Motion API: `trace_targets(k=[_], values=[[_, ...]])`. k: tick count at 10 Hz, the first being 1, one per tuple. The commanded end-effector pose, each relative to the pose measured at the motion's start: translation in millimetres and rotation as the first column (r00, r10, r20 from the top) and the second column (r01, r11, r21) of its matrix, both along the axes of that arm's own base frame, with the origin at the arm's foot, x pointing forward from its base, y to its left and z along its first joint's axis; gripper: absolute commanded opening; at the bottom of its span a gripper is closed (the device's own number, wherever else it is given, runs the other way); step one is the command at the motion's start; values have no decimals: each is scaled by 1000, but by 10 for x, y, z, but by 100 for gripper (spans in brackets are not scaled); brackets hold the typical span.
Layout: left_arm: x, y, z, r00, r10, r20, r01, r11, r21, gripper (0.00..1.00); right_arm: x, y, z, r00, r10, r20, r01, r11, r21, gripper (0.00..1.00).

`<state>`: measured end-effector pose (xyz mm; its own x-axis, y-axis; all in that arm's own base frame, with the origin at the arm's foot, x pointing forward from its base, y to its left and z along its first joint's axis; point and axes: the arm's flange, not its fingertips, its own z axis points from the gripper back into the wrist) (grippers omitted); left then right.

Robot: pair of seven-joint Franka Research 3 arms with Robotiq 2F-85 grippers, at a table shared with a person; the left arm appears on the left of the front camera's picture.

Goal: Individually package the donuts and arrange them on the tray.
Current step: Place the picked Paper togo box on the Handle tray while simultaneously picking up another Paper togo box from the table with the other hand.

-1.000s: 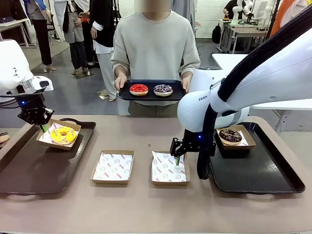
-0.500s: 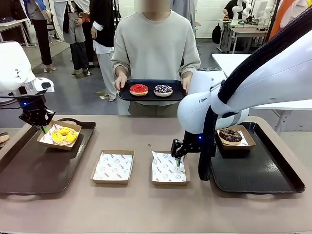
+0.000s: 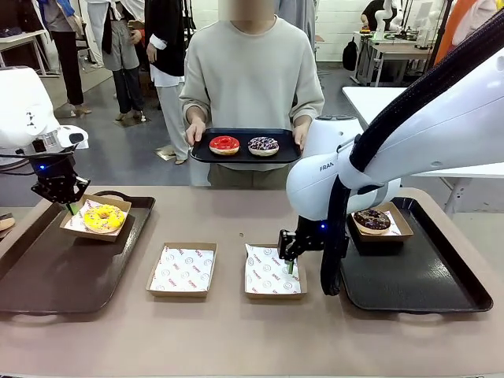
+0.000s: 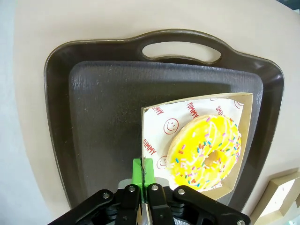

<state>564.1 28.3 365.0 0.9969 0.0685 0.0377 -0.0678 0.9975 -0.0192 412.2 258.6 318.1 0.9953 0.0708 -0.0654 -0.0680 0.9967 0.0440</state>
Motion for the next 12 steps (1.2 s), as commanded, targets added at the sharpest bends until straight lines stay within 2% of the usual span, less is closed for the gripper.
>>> trace_targets(k=[1, 2, 4, 5, 6, 7, 8, 12], values=[[43, -30, -1, 1000, 27, -14, -26, 999, 38, 24, -4, 38, -32, 1000, -9, 24, 9, 1000, -3, 17], [44, -30, -4, 999, 30, -18, -30, 999, 35, 57, -8, 36, -31, 1000, -11, 24, 11, 1000, -3, 0], [39, -22, 4, 999, 31, -19, -30, 999, 30, 100, -15, 41, -28, 1000, -14, 24, 14, 1000, -2, 0], [32, -19, 19, 999, 31, -17, -30, 999, 29, 100, -15, 39, -28, 1000, -16, 25, 16, 1000, -3, 3], [27, -13, 34, 999, 32, -15, -32, 999, 30, 100, -16, 41, -28, 1000, -18, 25, 18, 1000, -3, 0], [22, -5, 44, 999, 34, -14, -33, 999, 29, 89, -18, 44, -29, 1000, -17, 23, 17, 1000, -2, 0], [20, 7, 44, 999, 34, -15, -34, 999, 28, 98, -9, 38, -37, 1000, -23, 18, 23, 1000, 1, 0], [-1, 24, 85, 999, 35, -19, -34, 999, 17, 100, 1, 24, -19, 999, -36, 17, 36, 999, 17, 0]])
